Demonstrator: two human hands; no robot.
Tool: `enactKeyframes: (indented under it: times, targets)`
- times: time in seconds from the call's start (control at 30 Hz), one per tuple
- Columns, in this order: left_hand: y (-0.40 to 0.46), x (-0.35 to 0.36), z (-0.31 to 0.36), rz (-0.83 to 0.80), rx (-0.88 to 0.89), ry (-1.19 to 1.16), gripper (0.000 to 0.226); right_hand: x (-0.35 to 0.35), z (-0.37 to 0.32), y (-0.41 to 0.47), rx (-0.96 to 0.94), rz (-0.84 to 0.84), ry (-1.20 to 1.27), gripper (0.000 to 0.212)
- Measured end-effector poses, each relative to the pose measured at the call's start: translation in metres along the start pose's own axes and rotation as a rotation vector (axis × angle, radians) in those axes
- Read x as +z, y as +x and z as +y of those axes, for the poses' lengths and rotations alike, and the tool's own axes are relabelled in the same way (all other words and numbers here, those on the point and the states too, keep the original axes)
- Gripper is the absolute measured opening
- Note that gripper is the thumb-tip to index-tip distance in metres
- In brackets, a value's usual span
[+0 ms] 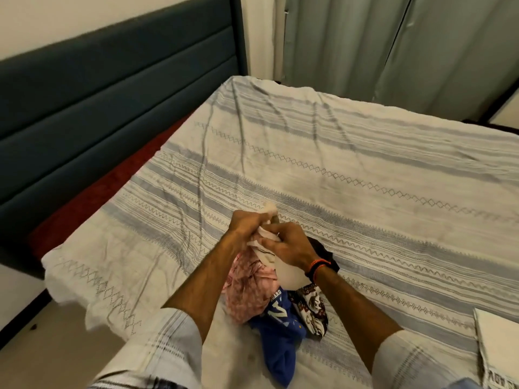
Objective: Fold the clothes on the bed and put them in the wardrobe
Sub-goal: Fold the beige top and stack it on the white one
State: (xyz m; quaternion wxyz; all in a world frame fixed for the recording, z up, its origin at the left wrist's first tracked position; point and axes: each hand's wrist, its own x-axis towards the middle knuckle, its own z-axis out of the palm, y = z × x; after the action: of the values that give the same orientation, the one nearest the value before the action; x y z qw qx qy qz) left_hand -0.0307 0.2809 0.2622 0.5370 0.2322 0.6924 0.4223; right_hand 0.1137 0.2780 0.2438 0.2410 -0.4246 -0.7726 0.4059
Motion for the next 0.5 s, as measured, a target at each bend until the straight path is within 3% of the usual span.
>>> enactKeyframes:
  times: [0.1, 0.17, 0.3, 0.37, 0.43, 0.5]
  targets:
    - [-0.014, -0.005, 0.0, 0.011, 0.114, 0.103, 0.006, 0.003, -0.009, -0.016, -0.022, -0.086, 0.003, 0.024]
    - [-0.024, -0.011, 0.004, 0.046, 0.195, 0.144, 0.015, 0.0, -0.016, -0.026, 0.03, -0.125, 0.147, 0.031]
    - [-0.046, -0.023, 0.024, 0.188, 0.412, 0.291, 0.017, -0.011, -0.016, -0.032, 0.079, 0.164, 0.164, 0.018]
    - [-0.062, -0.026, 0.039, 0.221, 0.508, 0.381, 0.019, -0.02, -0.019, -0.032, 0.079, 0.254, 0.08, 0.034]
    - [-0.08, -0.026, 0.055, 0.213, 0.589, 0.483, 0.021, -0.027, -0.025, -0.029, 0.037, 0.229, -0.027, 0.056]
    - [-0.098, -0.023, 0.069, 0.214, 0.648, 0.542, 0.022, -0.029, -0.035, -0.025, -0.01, 0.229, -0.079, 0.065]
